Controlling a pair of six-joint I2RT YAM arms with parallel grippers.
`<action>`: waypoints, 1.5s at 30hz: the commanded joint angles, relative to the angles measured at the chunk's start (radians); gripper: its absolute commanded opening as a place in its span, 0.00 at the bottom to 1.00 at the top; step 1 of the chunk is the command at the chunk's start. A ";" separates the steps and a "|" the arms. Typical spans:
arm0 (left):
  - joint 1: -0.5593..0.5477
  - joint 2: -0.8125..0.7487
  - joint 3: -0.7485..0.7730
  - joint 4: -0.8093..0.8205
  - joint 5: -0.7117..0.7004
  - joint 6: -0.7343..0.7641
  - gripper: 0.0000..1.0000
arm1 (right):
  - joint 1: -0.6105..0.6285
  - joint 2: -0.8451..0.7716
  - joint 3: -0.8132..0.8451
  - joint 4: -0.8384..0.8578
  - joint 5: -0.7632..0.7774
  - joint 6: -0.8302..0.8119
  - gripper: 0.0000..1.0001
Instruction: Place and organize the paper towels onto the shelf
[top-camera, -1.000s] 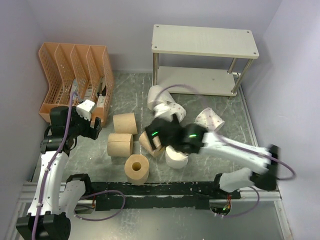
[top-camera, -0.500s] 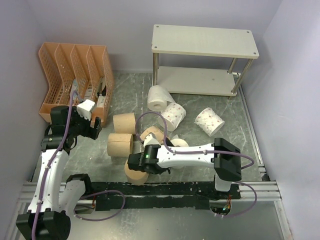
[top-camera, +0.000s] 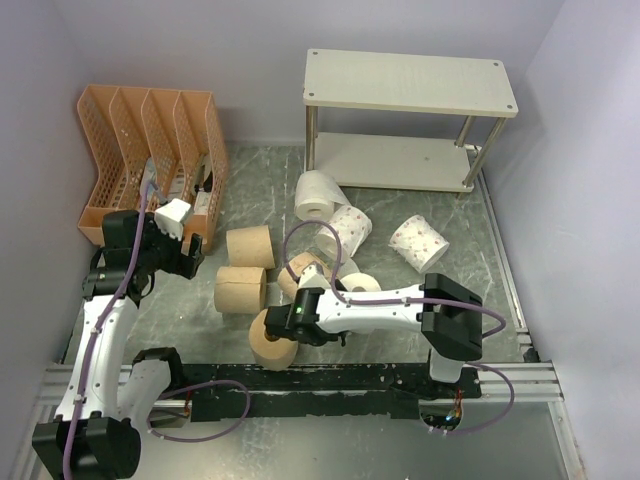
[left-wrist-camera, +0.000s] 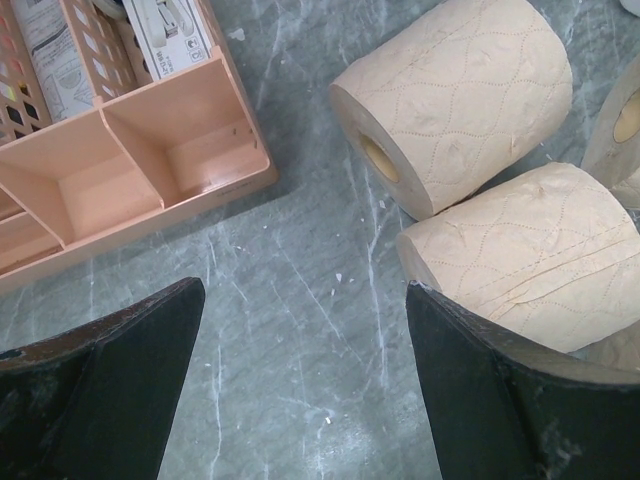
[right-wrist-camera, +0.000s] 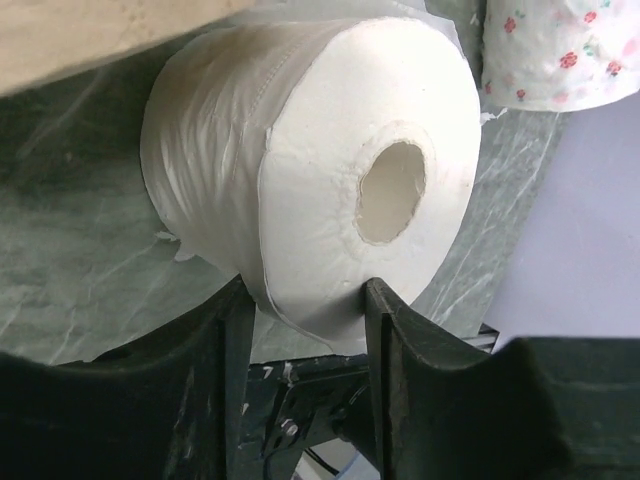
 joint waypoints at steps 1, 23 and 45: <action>0.010 0.004 0.002 0.020 0.003 0.014 0.94 | -0.041 0.001 -0.038 0.122 0.013 -0.019 0.40; 0.011 0.056 0.013 0.007 -0.028 0.016 0.94 | -0.034 -0.185 0.176 -0.028 0.141 -0.009 0.00; 0.012 0.035 0.009 0.004 -0.010 0.024 0.94 | -0.066 -0.170 -0.086 0.374 -0.019 -0.272 0.85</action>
